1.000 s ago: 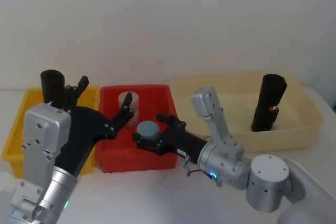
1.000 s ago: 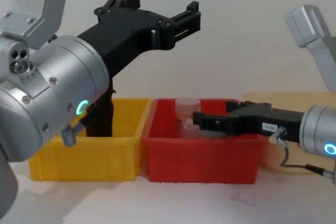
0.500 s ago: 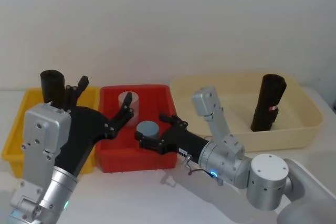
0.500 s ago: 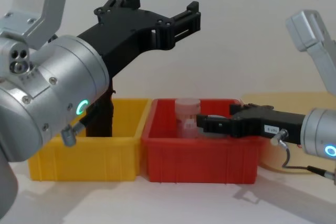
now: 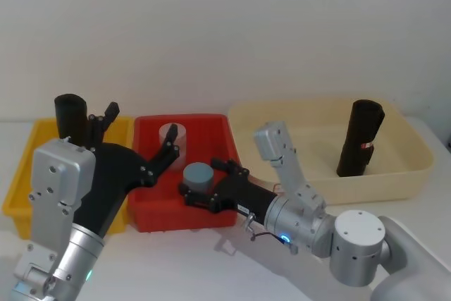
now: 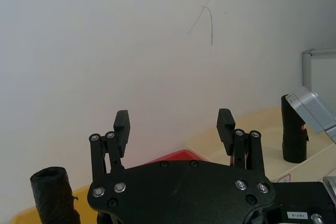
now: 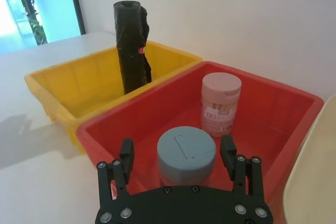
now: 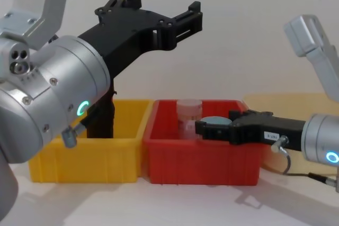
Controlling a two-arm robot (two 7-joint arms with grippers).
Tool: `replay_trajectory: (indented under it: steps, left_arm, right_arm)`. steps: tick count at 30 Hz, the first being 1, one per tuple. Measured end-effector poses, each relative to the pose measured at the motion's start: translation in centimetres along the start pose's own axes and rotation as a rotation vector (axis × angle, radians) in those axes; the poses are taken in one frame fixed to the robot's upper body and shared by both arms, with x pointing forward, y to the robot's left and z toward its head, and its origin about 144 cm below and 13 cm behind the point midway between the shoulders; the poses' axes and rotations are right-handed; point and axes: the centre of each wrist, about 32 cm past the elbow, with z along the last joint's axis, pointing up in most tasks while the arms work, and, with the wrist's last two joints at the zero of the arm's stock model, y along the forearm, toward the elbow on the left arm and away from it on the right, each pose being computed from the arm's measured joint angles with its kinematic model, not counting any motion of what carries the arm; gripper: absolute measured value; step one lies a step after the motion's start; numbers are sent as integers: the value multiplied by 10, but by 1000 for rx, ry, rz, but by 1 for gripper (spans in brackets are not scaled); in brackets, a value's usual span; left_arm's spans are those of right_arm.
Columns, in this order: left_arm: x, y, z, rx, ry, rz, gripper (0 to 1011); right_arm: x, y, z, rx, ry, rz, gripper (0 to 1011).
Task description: Pick up the garbage bag with the one hand and transfer it to the other hand.
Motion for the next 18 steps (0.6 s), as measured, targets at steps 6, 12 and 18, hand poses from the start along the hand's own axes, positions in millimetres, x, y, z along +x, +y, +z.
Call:
replay_trajectory:
  steps: [6,12,18]
  left_arm:
    - [0,0,0,0,0,0,1001]
    - [0,0,0,0,0,0,1001]
    - [0,0,0,0,0,0,1001]
  right_arm:
    - [-2,0,-1,-7,-2,-1,996]
    - [-4,1,-1,-9,0,-9,885]
    - [-5,2,-1,-3,8,-18,708]
